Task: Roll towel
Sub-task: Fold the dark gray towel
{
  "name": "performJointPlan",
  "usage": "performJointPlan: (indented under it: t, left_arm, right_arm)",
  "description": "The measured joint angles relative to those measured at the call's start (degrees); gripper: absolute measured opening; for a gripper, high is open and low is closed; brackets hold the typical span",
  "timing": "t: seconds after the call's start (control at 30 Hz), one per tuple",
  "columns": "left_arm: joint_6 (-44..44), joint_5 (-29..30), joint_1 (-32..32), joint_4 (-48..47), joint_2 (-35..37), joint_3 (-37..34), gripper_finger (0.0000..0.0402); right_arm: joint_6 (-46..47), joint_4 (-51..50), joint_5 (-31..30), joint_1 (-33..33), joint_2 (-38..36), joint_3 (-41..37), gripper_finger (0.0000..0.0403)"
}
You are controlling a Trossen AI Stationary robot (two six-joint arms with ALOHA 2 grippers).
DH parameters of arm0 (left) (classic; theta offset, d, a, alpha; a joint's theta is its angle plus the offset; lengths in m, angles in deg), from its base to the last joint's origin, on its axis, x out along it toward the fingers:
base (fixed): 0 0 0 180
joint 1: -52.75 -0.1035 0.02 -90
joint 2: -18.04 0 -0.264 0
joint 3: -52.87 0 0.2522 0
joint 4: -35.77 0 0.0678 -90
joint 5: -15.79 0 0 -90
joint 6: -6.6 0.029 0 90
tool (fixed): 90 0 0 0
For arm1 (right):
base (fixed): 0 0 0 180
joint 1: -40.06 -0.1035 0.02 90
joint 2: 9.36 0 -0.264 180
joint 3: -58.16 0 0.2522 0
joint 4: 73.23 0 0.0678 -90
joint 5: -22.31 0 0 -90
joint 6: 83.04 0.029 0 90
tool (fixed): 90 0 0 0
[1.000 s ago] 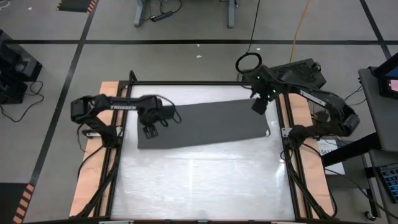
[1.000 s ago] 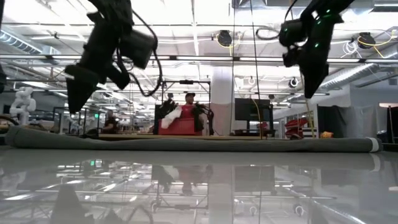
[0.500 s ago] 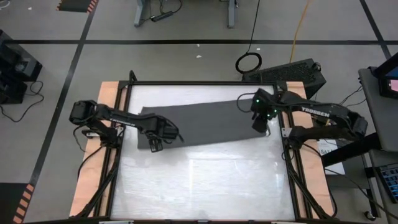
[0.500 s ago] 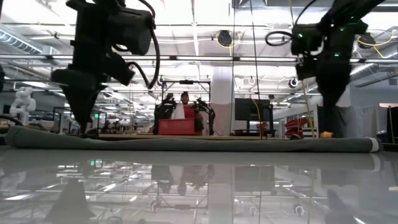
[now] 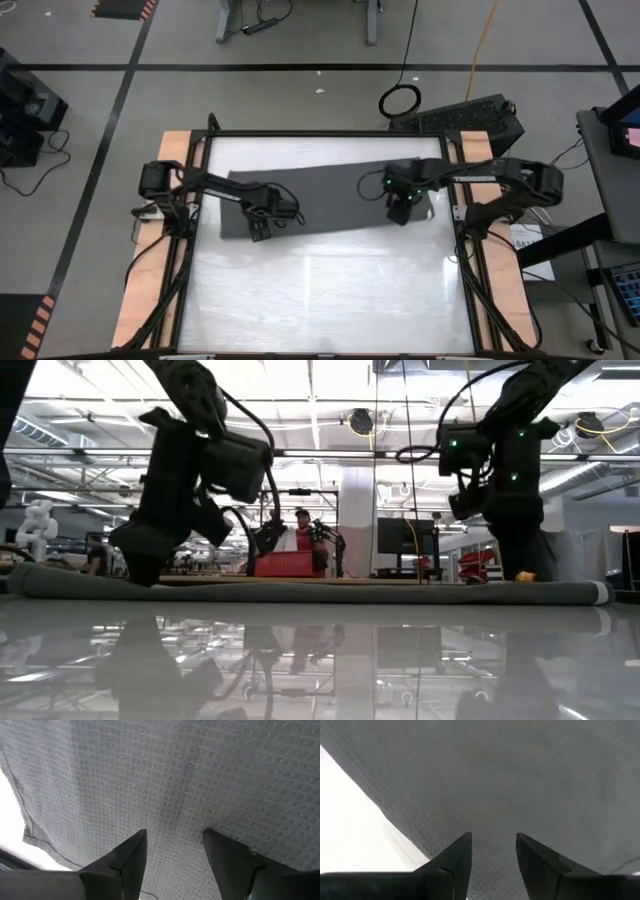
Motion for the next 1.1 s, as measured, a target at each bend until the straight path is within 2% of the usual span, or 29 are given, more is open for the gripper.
performJointPlan:
  t: [0.2, 0.33, 0.53, 0.73, 1.0, 1.1]
  left_arm:
    - [6.8, 1.6, 0.1, -0.6, -1.6, 0.1, 0.0205]
    - [11.7, 6.6, -0.2, 0.1, -1.8, 0.0, 0.0205]
    - [20.8, 13.5, -3.0, 3.2, -1.9, -0.1, 0.0205]
    - [28.8, 20.1, -7.8, 11.3, -1.9, -0.1, 0.0205]
    - [35.2, 26.4, -11.9, 21.3, -1.9, 0.6, 0.0205]
    - [32.1, 29.4, -11.5, 19.8, -1.5, 3.3, 0.0205]
  right_arm:
    - [3.1, -1.2, 1.1, -4.8, 6.1, 0.0, 0.0143]
    - [7.1, -3.0, 5.8, -10.2, 7.5, 0.0, 0.0143]
    - [14.6, -2.0, 11.7, -21.6, 7.5, 0.0, 0.0143]
    - [24.3, 10.8, 17.1, -32.5, 7.5, 0.0, 0.0144]
    - [29.6, 35.5, 17.0, -40.2, 7.6, 0.2, 0.0144]
    - [27.6, 30.2, 16.2, -41.3, 7.0, 3.1, 0.0144]
